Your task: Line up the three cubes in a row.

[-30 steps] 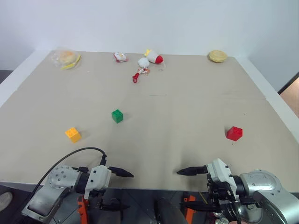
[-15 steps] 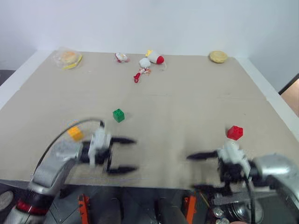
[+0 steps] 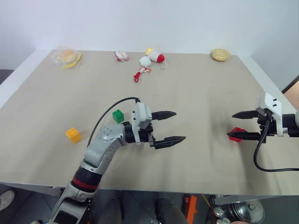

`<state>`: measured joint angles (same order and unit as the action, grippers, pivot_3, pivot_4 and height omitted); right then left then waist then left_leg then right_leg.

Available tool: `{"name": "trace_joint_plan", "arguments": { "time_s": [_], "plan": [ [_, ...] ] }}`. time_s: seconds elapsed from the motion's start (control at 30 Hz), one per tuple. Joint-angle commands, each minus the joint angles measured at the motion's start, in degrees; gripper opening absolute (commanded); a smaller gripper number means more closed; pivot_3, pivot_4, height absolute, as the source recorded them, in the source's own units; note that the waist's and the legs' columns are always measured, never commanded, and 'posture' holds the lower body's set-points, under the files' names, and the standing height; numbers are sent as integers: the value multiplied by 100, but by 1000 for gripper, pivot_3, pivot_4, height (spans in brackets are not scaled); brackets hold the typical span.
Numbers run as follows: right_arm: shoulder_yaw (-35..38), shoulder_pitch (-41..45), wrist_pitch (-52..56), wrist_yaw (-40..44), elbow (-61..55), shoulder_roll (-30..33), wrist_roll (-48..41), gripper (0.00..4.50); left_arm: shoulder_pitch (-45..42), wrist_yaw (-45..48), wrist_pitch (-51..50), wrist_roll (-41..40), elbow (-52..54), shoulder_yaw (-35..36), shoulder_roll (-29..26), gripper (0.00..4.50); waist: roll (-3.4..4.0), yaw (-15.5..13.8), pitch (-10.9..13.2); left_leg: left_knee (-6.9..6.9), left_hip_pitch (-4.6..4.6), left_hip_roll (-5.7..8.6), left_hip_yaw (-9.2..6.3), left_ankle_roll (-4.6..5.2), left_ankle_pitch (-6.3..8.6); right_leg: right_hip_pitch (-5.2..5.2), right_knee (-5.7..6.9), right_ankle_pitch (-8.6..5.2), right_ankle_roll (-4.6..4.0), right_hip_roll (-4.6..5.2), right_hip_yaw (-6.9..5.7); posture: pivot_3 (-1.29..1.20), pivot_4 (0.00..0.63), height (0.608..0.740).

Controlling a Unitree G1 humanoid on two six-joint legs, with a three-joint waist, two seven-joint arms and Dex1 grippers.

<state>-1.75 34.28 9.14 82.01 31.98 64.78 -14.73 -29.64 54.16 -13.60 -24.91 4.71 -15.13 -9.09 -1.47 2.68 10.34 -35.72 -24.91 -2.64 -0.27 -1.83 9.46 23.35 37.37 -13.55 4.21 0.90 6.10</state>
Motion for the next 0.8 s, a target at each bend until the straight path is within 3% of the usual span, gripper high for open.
{"name": "trace_joint_plan", "arguments": {
  "time_s": [0.03,0.5,0.53,0.8],
  "plan": [
    [-229,405,-625,235,933,-39,556,4500,-213,-160,164,82,-78,-30,261,4477,0,5,0,1,1,0,0,0,0,0,0,-1,4,0,2,0,150,737],
    [-545,1504,-1610,127,3091,-757,1594,4500,-254,-325,189,247,-101,-131,640,4477,12,13,-2,-21,20,6,15,-7,-13,-16,0,17,-5,1,27,0,150,737],
    [-541,1538,-1645,119,3149,-771,1631,3967,-253,-333,192,253,-103,-129,639,4500,12,12,-2,-21,20,6,15,-7,-13,-16,0,17,-5,1,28,0,150,737],
    [-464,1680,-1800,122,3326,-782,1767,1282,-207,-378,215,261,-99,-111,619,4500,13,9,-2,-17,19,7,15,-7,-13,-16,0,15,-3,1,28,0,150,737]
  ]
}}
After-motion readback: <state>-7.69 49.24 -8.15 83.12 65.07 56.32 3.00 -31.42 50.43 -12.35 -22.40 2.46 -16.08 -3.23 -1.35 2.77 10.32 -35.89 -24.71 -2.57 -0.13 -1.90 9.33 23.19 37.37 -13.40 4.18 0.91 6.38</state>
